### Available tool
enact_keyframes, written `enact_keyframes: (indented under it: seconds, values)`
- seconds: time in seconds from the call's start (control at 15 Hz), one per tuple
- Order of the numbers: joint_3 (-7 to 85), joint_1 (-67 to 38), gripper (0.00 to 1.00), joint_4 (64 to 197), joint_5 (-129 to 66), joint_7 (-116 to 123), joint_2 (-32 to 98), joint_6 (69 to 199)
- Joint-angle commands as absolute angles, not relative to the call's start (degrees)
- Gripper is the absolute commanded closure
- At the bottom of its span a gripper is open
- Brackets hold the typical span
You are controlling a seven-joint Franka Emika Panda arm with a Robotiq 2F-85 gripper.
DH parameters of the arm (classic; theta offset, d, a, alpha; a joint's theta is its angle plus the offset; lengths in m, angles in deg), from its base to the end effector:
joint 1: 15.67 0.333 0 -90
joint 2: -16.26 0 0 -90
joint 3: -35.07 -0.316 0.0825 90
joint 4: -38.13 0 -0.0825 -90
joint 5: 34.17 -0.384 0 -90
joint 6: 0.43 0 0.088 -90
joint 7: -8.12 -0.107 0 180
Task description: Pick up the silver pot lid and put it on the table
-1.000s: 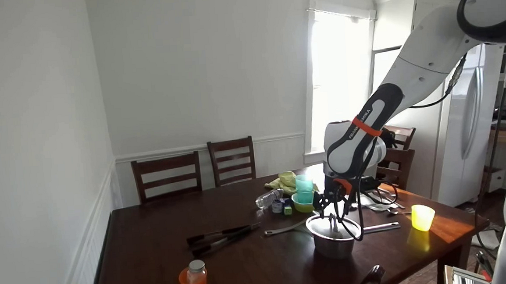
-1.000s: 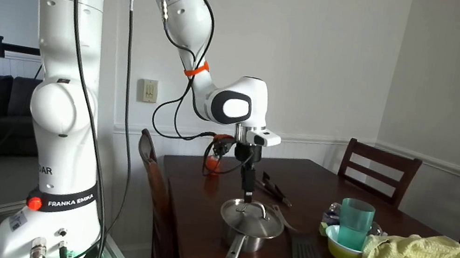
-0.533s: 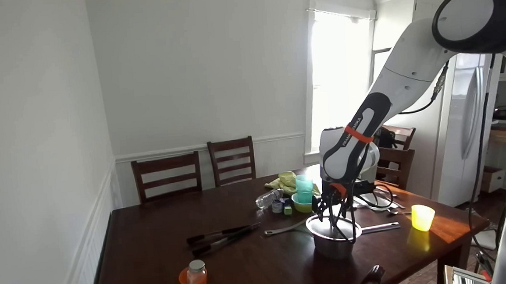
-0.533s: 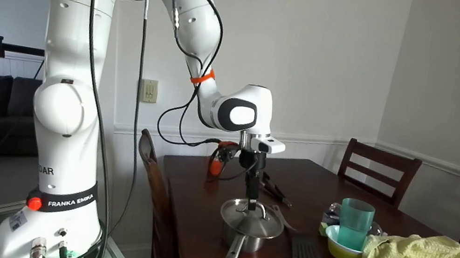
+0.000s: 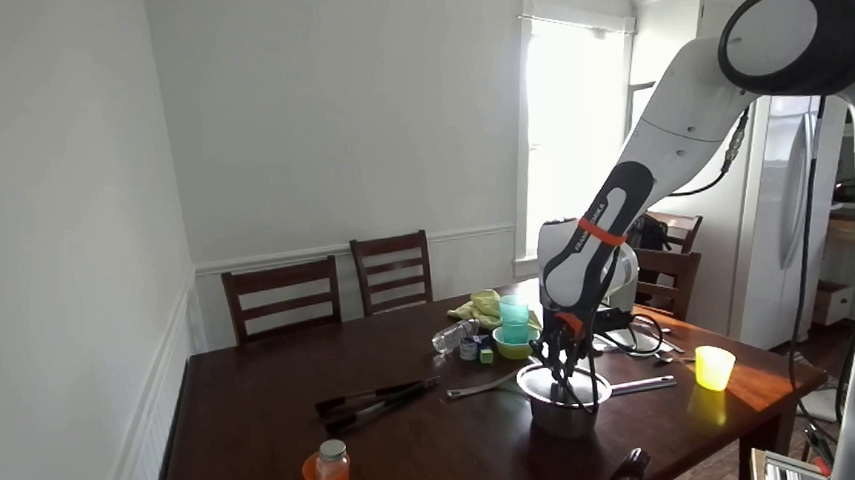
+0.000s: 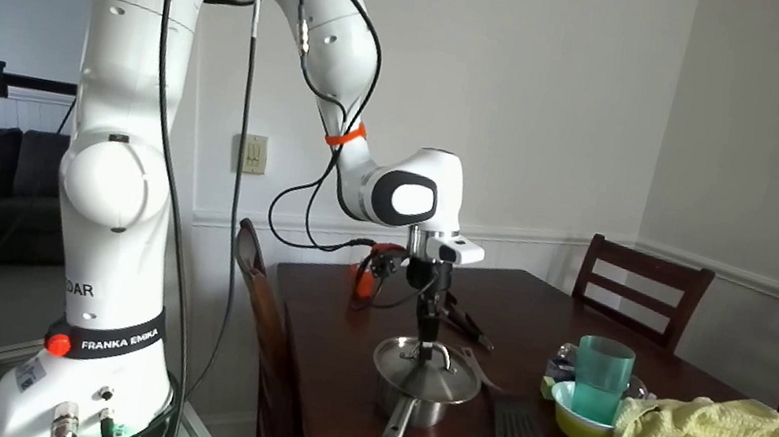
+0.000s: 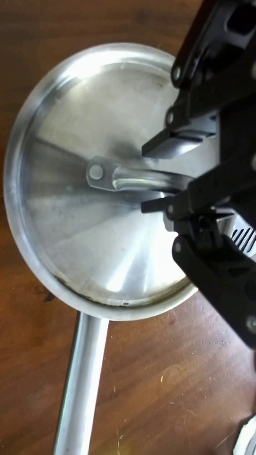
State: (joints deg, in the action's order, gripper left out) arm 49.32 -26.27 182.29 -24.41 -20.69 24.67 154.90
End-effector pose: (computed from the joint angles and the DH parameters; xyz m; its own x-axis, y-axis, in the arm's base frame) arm 0.4289 -0.1948 0.2298 0.7106 -0.6977 0.0909 -0.7036 -0.7061 0.0803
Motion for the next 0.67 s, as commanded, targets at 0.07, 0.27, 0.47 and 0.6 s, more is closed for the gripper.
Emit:
enact_keyframes:
  seconds: [0.07,0.27,0.47,0.6]
  values:
    - [51.2,-24.8,0.99,181.6,-23.3,-22.1,25.1,154.7]
    - [51.9,-24.6,0.96,182.2,-22.5,-22.5,23.9,154.0]
    - [53.1,-24.2,0.96,182.8,-20.4,-23.7,21.8,153.2]
    - [54.5,-24.1,0.96,183.3,-16.6,-25.9,19.7,152.9]
